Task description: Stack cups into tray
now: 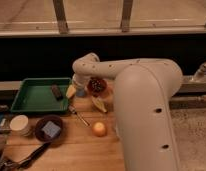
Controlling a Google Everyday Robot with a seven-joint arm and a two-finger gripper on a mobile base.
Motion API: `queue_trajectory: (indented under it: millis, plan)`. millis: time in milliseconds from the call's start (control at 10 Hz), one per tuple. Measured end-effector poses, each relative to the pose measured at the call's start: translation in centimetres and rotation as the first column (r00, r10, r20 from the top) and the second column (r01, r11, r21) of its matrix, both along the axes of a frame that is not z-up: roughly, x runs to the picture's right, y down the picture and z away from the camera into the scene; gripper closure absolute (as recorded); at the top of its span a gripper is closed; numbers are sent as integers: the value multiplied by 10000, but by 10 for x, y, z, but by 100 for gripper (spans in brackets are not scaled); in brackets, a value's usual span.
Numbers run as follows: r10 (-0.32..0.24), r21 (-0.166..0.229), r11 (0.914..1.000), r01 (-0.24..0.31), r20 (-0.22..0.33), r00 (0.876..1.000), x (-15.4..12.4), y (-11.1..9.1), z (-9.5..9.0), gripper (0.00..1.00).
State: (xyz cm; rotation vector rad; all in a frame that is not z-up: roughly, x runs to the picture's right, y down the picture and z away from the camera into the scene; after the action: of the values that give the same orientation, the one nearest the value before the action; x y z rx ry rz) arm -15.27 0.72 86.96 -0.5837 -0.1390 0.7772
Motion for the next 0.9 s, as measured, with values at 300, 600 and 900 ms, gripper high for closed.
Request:
queue_trajectory:
  millis: [300, 600, 900]
  plan:
    - [-2228, 649, 9744, 2150, 1591, 9618, -4, 3, 15, 20]
    - [-3014, 922, 9533, 2876, 2287, 9257, 6, -10, 36, 20]
    - [-3106, 743, 9505, 3016, 2397, 9198, 14, -9, 43, 20]
